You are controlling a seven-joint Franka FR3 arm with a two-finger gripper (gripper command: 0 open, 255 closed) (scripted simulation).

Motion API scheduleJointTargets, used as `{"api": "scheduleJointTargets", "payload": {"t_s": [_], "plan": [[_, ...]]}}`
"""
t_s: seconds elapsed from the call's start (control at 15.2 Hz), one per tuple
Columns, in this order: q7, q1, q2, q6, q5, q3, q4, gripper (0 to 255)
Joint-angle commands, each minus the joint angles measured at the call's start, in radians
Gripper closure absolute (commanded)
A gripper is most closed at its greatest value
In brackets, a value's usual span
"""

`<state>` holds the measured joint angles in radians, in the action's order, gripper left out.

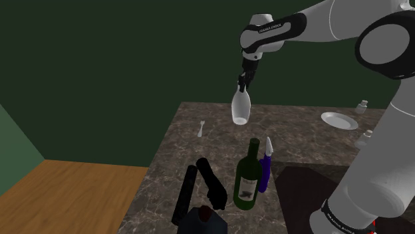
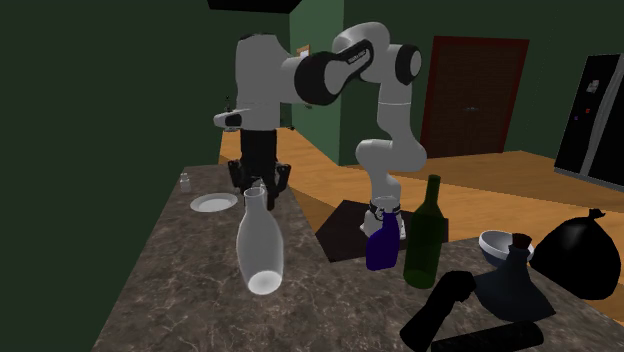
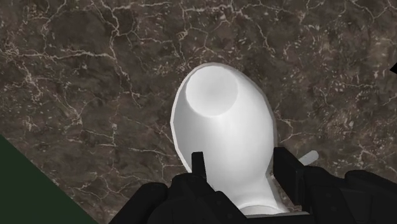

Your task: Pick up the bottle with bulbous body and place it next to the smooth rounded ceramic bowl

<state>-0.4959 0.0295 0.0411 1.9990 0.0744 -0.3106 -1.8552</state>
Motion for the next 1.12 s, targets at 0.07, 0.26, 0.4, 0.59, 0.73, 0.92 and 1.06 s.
{"api": "scheduleJointTargets", "payload": {"t_s": [0.07, 0.26, 0.4, 0.59, 0.73, 0.92, 1.06], "plan": [[0.006, -0.001, -0.006, -0.04, -0.003, 0.001, 0.035, 255], [0.009, -0.001, -0.008, -0.08, -0.005, 0.001, 0.073, 255], [0.011, -0.001, -0.009, -0.107, -0.006, 0.001, 0.099, 255], [0.013, -0.001, -0.008, -0.147, -0.007, 0.0, 0.14, 255], [0.014, 0.0, -0.006, -0.174, -0.006, 0.0, 0.169, 255], [0.015, 0.001, -0.002, -0.216, -0.006, -0.001, 0.215, 255], [0.015, 0.002, 0.003, -0.244, -0.004, -0.001, 0.247, 255]]}}
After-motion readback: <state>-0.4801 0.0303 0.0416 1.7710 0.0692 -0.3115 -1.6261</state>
